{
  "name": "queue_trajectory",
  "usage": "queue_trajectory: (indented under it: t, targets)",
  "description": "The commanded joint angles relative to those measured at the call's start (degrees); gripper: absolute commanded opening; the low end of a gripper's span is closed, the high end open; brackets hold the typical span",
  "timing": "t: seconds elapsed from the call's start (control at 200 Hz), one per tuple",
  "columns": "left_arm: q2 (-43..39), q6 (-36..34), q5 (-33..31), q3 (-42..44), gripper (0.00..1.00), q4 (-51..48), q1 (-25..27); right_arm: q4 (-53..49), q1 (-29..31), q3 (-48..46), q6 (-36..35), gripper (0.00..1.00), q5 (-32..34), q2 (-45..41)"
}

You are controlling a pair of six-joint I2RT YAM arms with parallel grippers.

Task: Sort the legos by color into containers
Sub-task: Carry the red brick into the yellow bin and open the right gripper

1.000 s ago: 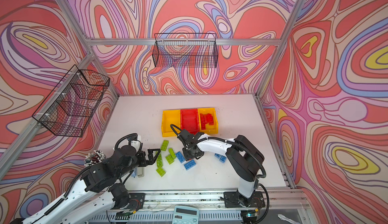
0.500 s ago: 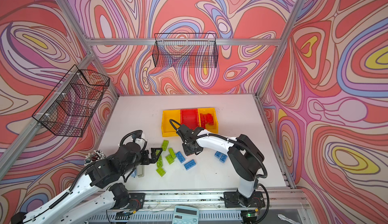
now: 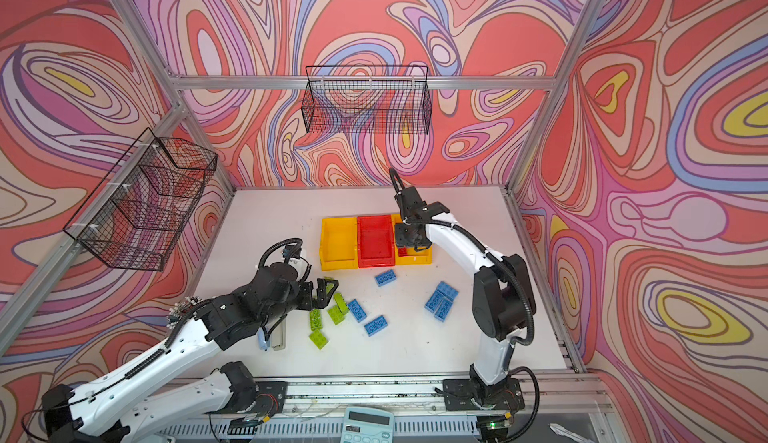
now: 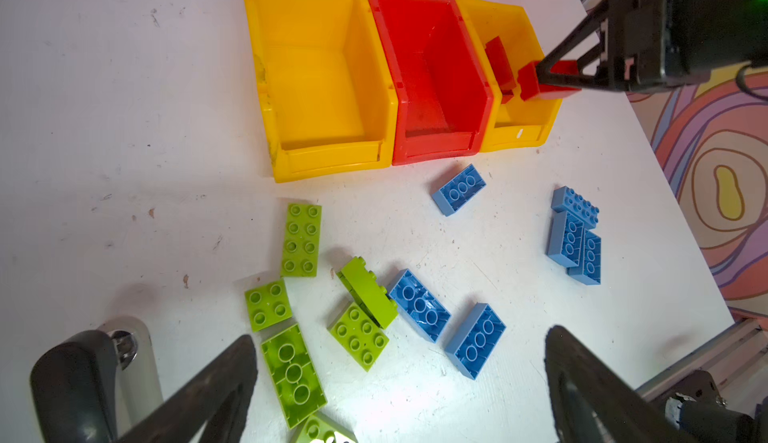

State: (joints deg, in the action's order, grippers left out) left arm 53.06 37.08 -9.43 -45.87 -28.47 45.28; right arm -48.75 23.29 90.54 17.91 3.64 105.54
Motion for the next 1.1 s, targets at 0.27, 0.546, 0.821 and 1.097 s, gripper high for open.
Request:
queue_trajectory:
  t: [0.27,0.546,0.821,1.097]
  targets:
    - [7.8,-2.3,-0.8,-7.7,1.00,2.5,-0.3,-3.5,-5.9,17.6,-3.7,0.43,-2.6,16.0]
    - [12.3,-3.4,-1.3,-10.7,1.00,3.4,-0.3,-8.0,-6.0,25.8,-4.9,0.71,-2.0,20.2]
    - [13.9,-2.2,0.0,-10.5,1.00,4.0,-0.3,-10.8,-6.1,25.9,-4.2,0.78,-2.1,16.7]
    - [13.1,1.5,1.6,-8.1,1.00,1.4,-0.3,-10.2,-6.0,18.1,-3.4,0.83,-5.3,7.2]
